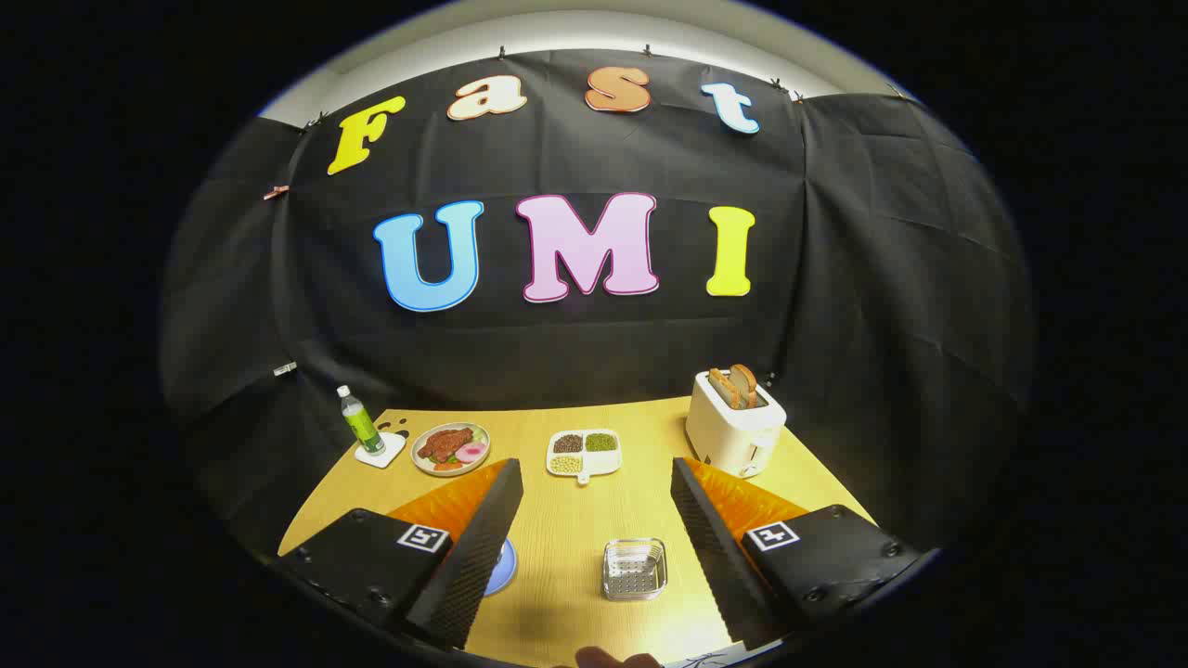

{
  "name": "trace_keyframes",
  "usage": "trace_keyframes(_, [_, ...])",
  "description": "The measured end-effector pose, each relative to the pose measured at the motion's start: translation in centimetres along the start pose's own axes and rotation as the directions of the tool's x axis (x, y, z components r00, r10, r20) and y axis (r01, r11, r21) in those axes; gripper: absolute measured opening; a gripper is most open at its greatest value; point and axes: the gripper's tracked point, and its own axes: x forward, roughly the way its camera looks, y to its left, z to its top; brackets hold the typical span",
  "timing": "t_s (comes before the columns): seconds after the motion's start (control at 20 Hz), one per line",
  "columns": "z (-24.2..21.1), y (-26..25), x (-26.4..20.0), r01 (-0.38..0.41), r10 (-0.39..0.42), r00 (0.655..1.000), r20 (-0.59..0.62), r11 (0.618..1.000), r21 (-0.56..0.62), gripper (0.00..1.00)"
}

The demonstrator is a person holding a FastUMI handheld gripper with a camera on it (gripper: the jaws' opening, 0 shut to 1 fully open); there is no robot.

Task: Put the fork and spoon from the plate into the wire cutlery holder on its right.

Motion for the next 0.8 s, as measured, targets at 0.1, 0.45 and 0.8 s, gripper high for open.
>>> trace_keyframes(0.1, [-0.3,0.3,0.0,-0.003,0.003,1.0,-0.009,1.0,0.006,1.0])
trace_keyframes(0.45, [-0.9,1.4,0.3,-0.022,0.022,0.999,-0.029,1.0,0.001,1.0])
trace_keyframes(0.8, [-0.9,2.6,0.3,-0.037,0.036,0.999,-0.026,0.999,-0.012,1.0])
